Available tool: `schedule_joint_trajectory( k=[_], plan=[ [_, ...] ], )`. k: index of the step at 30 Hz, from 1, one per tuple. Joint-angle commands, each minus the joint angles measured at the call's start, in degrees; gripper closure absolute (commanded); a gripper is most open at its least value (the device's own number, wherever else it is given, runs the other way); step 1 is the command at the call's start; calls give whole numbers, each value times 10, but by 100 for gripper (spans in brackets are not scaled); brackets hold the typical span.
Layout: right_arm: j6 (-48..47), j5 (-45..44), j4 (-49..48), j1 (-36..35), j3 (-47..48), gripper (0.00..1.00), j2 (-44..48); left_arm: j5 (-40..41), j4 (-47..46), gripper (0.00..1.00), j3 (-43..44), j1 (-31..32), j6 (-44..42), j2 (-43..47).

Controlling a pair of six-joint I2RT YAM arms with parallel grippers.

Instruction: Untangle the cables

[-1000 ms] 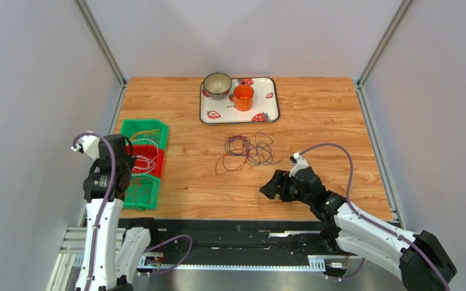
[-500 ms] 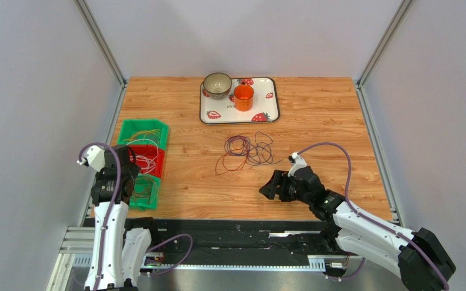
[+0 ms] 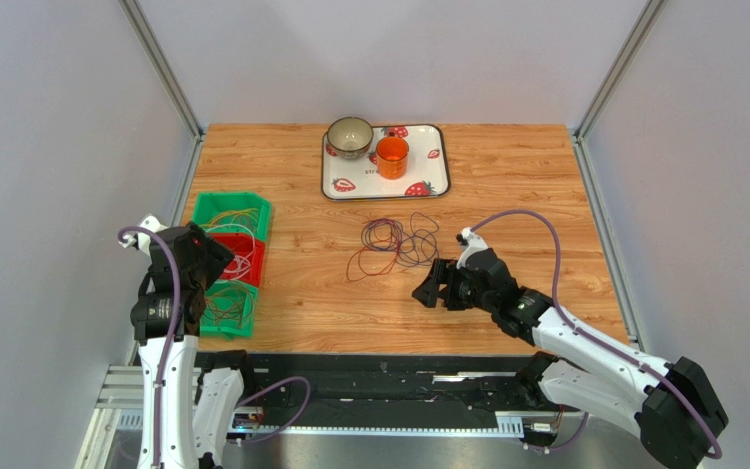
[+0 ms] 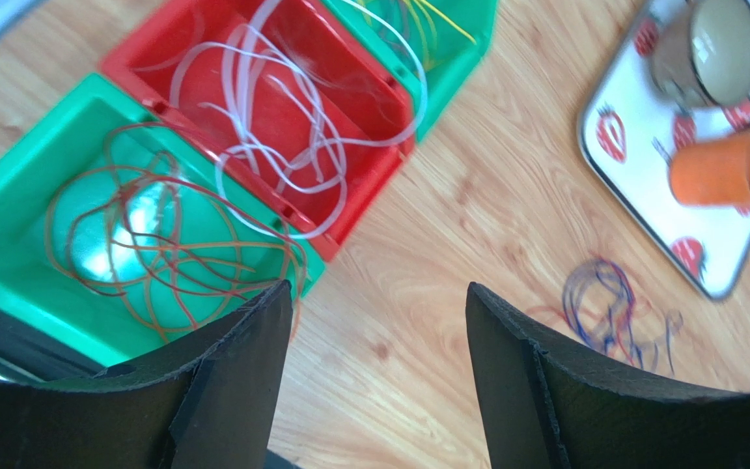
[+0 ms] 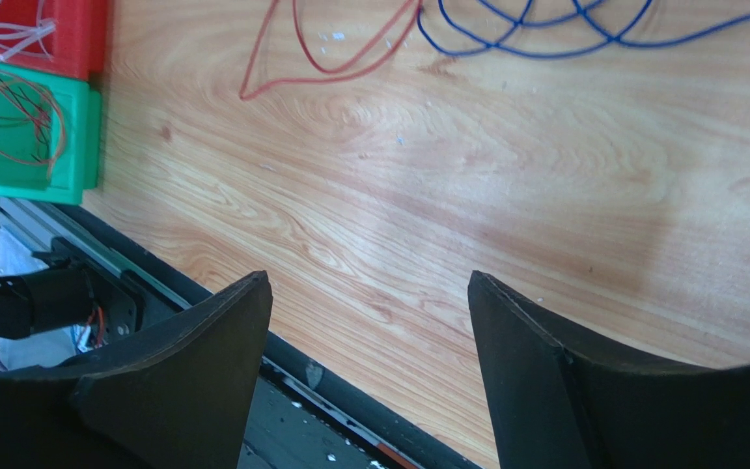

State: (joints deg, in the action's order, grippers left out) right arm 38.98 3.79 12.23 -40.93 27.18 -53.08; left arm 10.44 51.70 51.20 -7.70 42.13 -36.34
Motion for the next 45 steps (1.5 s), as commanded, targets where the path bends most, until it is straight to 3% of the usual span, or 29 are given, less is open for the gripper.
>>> schedule_joint_trajectory(
  k=[1,3,7,10,11,14,18,21,24,30,34,45],
  plan=[
    [-15,-34,59,1,82,22,-15,-121,-2,27,14,-3,-55,21],
    [-22,-26,95,2,154,24,-58,-162,-3,27,14,1,-64,15],
    [-35,-65,186,5,259,22,-140,-168,-2,27,14,32,-78,12],
    [-44,-75,332,-4,400,33,-220,-182,10,27,24,37,-101,3],
    [-42,-95,330,-8,404,33,-215,-180,16,27,36,38,-114,-1],
    [-30,-92,222,-9,321,24,-151,-194,24,27,55,39,-138,-7],
    [-28,-81,229,1,297,24,-130,-225,16,27,62,66,-144,-23],
    [-31,-91,174,1,228,22,-107,-169,8,27,74,146,-128,-49],
    [-31,-85,120,1,171,22,-104,-85,9,27,110,281,-107,-96],
    [-46,-151,17,1,77,22,-91,-19,-12,27,155,418,-71,-176],
    [-59,-177,-15,2,65,21,-82,-27,-66,28,138,458,-79,-215],
    [-50,-187,-55,5,30,20,-59,-76,-293,29,12,480,-111,-290]
  ],
)
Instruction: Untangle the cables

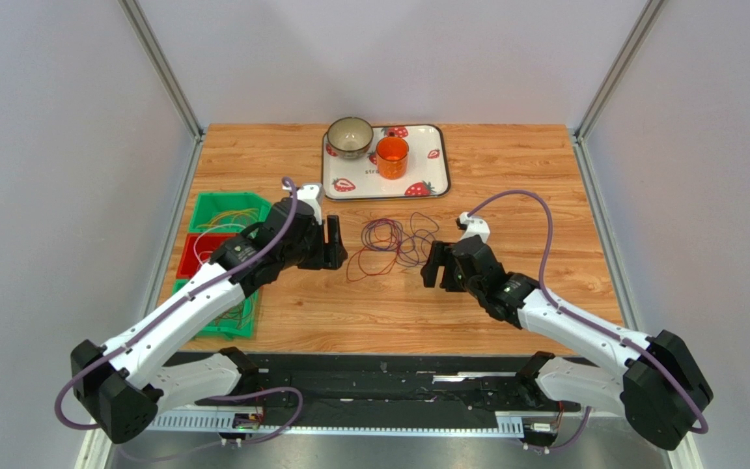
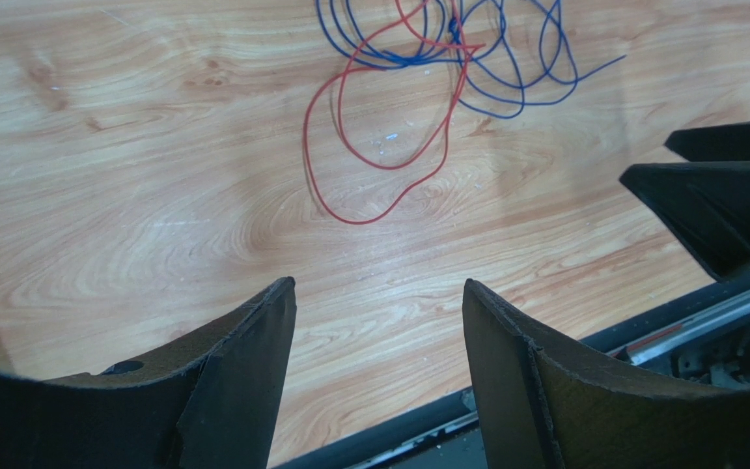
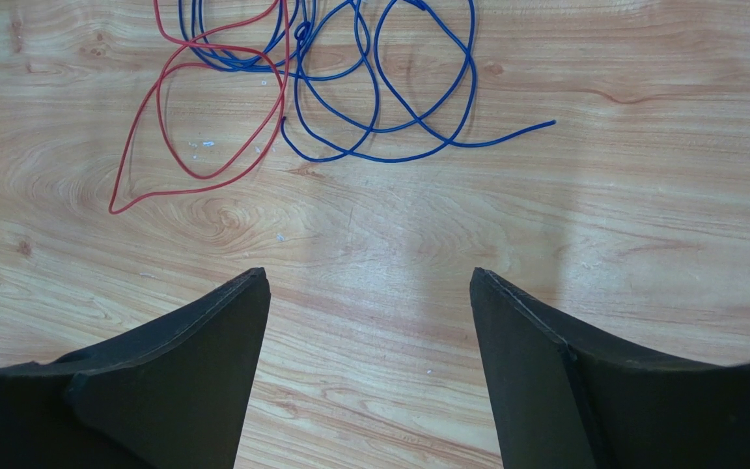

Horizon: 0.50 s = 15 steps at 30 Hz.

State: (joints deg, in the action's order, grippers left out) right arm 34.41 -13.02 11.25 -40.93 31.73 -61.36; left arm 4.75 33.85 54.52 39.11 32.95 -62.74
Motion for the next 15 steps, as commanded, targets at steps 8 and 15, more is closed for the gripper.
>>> schedule_joint_trajectory(
  k=[8,15],
  plan=[
    [-8,0,-56,13,-22,20,25,0,-168,29,22,53,-40,-199],
    [-10,17,-68,18,-26,20,26,106,-177,30,66,63,22,-284]
  ],
)
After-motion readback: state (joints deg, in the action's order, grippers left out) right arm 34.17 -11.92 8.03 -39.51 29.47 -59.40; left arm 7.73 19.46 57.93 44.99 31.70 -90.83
